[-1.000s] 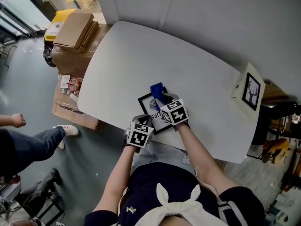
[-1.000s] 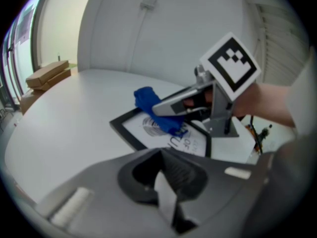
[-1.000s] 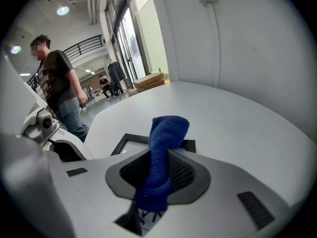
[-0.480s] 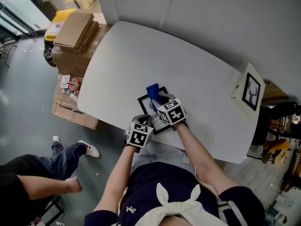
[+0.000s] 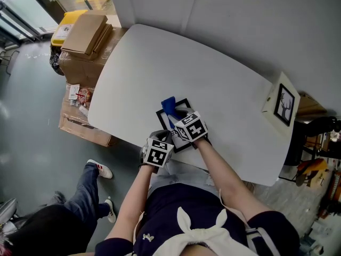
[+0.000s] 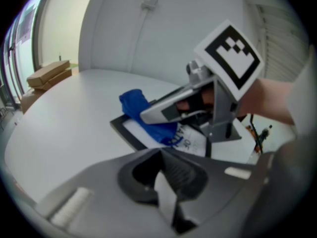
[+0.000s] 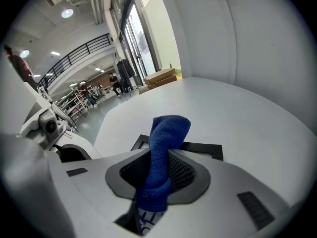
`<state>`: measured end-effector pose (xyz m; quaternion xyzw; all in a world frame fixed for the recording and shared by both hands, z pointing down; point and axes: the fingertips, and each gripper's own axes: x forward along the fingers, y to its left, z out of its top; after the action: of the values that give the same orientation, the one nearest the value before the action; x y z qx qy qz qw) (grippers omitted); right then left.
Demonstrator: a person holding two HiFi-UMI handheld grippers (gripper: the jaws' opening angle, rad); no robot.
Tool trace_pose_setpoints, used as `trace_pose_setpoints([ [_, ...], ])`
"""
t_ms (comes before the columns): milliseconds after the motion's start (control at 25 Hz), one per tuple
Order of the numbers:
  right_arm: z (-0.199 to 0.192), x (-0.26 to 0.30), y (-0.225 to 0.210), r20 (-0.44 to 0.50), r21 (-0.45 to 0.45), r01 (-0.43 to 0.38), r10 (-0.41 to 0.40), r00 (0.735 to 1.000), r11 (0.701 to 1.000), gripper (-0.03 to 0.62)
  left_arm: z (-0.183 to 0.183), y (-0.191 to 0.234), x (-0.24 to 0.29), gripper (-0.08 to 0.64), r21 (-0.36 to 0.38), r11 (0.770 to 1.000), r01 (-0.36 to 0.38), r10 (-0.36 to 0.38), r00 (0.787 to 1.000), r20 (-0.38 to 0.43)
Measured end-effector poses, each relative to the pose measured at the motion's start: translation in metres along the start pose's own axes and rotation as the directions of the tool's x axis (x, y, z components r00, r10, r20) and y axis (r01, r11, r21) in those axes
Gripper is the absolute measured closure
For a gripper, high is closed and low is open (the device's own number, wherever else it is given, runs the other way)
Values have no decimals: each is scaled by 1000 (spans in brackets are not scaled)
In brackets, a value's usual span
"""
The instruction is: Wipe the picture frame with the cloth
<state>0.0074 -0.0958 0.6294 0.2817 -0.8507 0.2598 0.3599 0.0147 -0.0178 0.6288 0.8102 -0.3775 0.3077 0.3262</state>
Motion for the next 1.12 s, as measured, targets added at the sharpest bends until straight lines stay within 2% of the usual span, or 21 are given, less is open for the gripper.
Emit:
trace_pose_setpoints([
  [320, 2, 5, 9, -25, -27, -22, 21, 999, 999, 509, -1, 1, -1, 557, -3, 1000, -1, 1, 1000, -2],
  [800, 4, 11, 25, -62, -62, -100, 96, 993, 993, 508, 0, 1, -1, 557, -4, 1000, 2, -2, 1000, 9],
  [1120, 3, 11, 30, -74, -80, -117, 111, 991, 990, 509, -1, -1, -2, 557, -4, 1000, 6, -6, 1000, 4],
])
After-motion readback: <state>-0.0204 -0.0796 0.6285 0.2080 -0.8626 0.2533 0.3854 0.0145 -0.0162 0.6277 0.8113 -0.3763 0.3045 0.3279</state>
